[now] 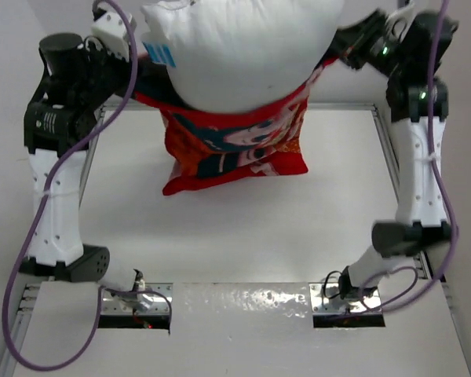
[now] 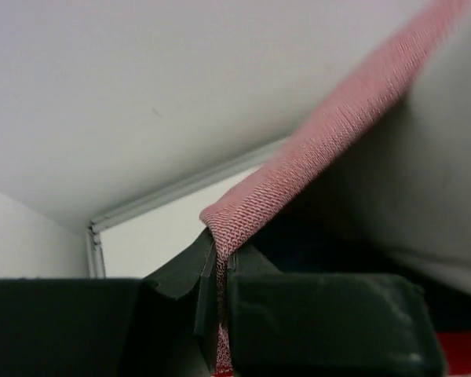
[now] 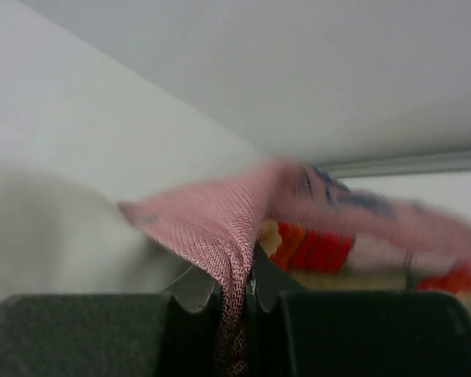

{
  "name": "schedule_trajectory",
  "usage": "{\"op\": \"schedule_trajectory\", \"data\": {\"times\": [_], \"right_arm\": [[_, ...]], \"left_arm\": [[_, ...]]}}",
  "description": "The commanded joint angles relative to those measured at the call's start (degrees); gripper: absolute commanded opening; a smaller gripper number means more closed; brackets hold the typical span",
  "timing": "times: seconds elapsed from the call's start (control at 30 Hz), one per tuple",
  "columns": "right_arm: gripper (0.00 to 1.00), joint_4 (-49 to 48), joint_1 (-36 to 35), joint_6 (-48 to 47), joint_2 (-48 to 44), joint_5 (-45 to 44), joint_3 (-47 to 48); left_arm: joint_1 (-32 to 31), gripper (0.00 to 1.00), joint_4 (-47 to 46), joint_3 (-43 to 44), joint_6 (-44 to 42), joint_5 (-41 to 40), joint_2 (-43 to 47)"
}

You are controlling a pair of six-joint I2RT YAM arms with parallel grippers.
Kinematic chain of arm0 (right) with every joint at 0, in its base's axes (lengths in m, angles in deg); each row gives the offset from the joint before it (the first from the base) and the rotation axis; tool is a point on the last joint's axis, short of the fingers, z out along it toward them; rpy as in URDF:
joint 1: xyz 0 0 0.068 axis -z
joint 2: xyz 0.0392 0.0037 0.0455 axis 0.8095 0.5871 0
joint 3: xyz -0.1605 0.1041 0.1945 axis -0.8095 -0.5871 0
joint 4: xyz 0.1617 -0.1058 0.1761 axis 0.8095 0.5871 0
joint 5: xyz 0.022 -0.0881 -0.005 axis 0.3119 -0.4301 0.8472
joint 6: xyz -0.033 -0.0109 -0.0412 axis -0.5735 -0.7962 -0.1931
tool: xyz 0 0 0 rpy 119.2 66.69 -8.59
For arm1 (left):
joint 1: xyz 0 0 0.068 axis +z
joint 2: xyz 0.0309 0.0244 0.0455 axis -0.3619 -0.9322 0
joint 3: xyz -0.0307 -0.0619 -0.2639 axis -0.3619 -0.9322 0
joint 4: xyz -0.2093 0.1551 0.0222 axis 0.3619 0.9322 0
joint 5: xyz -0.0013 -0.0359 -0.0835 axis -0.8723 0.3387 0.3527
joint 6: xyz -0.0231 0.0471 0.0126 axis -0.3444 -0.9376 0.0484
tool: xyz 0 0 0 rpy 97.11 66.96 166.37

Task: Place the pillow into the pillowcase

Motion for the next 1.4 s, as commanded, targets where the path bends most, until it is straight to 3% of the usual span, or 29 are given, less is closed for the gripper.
{"op": "schedule_trajectory", "data": {"times": [0.0,0.07,0.1,0.17,0.2,0.23,0.27,0.33,0.4,0.43,0.47,0.53,0.6,0.67,0.73,0.77,0.8,0.83,0.9,0.93,0.97,1.0,1.03,1.1,1.17,1.23,1.3,1.33,1.37], "right_arm": [[0.0,-13.11,-2.83,-3.05,-16.54,-4.79,-31.73],[0.0,-37.23,1.6,11.74,-22.59,0.37,-33.99],[0.0,-31.01,2.86,8.51,-19.36,0.49,-18.77],[0.0,-4.9,3.31,-0.48,-2.41,-8.81,27.44],[0.0,-2.14,4.09,-0.22,-2.37,-5.18,23.52],[0.0,-3.25,1.75,-5.01,-12.72,-3.57,11.21],[0.0,-12.04,-0.45,-4.36,-19.61,-4.77,-27.46],[0.0,-33.38,2.59,0.48,-24.94,-3.4,-45.21],[0.0,-29.68,6.47,10.44,-16.03,3.14,-16.4],[0.0,-14.05,6.39,3.89,-10.33,-0.88,2.98],[0.0,-9.98,6.65,3.91,-2.18,-4.66,25.36],[0.0,3.85,2.65,-6.28,-4.54,-2.61,20.29],[0.0,-14.85,-1.6,-1.37,-19.92,-7.15,-40.74],[0.0,-35.25,2.25,11.68,-22.41,1.49,-41.82],[0.0,-16.36,2.09,0.76,-13.32,-3.61,-13.87],[0.0,-8.61,1.91,-0.91,-7.17,-7.04,17.28],[0.0,3.13,2.17,-1.45,-0.85,-6.9,24.2],[0.0,9.68,0.6,-8.06,-1.13,-5.94,19.14],[0.0,1.26,-2.14,-6.35,-11.6,-3.51,-8.01],[0.0,-12.0,-1.18,1.11,-15.51,1.49,-27.91],[0.0,-28.84,0.4,6.84,-17.98,2.32,-28.63],[0.0,-24.83,0.67,7.42,-17.92,-3.67,-21.42],[0.0,-18.35,0.67,1.34,-10.7,-6.6,5.71],[0.0,-4.35,0.76,-1.26,-5.28,-8.3,19.66],[0.0,-0.8,-1.25,-8.55,-13.39,-5.93,-8.35],[0.0,-20.6,-0.49,2.05,-21.49,-0.71,-44.88],[0.0,-29.47,2.25,10.83,-18.82,5.66,-39.07],[0.0,-21.62,1.65,3.11,-15.93,3.15,-11.34],[0.0,-7.01,0.86,-2.36,-6.5,-5.93,5.82]], "left_arm": [[2.1,0.0,-0.52,-5.57,1.42,-4.98,7.18],[3.51,0.0,5.64,12.42,0.99,-4.57,-3.87],[3.51,0.0,4.28,35.25,-0.24,-2.82,-7.83],[3.51,0.0,-7.7,24.51,-1.3,-3.06,1.02],[3.51,0.0,-18.74,0.05,-1.91,-4.46,11.79],[3.51,0.0,-15.45,-4.29,-2.35,-3.78,11.9],[3.51,0.0,-4.89,-7.64,-2.36,-3.51,10.25],[4.99,0.0,2.56,-4.48,0.35,-7.2,0.96],[5.53,0.0,9.46,36.78,0.28,-2.31,-10.62],[5.62,0.0,2.49,30.1,-0.5,-0.8,-3.9],[5.62,0.0,-18.29,-0.77,-0.08,-0.52,6.18],[5.71,0.0,-14.59,-9.75,-0.08,1.23,14.02],[5.79,0.0,3.33,-17.28,1.33,0.54,8.07],[6.06,0.0,9.91,5.22,1.25,2.1,-2.61],[6.06,0.0,11.13,30.37,1.42,2.64,-8.82],[6.06,0.0,5.29,27.6,1.51,2.21,-3.44],[6.06,0.0,0.54,14.0,1.94,2.38,3.4],[6.06,0.0,-9.08,-15.89,1.43,3.42,9.64],[6.14,0.0,-9.98,-26.72,2.11,-0.14,14.55],[6.58,0.0,0.12,-21.44,1.86,-1.13,10.88],[6.85,0.0,5.62,7.16,1.25,0.17,-1.07],[6.85,0.0,9.15,26.85,1.25,0.27,-7.28],[7.11,0.0,-0.03,24.78,-0.84,1.75,-7.17],[7.11,0.0,-17.99,-3.34,-1.21,6.58,15.63],[7.03,0.0,-6.07,-12.39,-2.0,8.37,13.95],[7.29,0.0,-0.24,-18.64,-0.88,2.24,11.04],[8.94,0.0,6.86,-0.67,-0.69,4.02,0.96],[8.96,0.0,10.47,24.94,-0.43,5.88,-3.0],[8.96,0.0,9.11,31.46,-0.08,7.98,-6.26]]}}
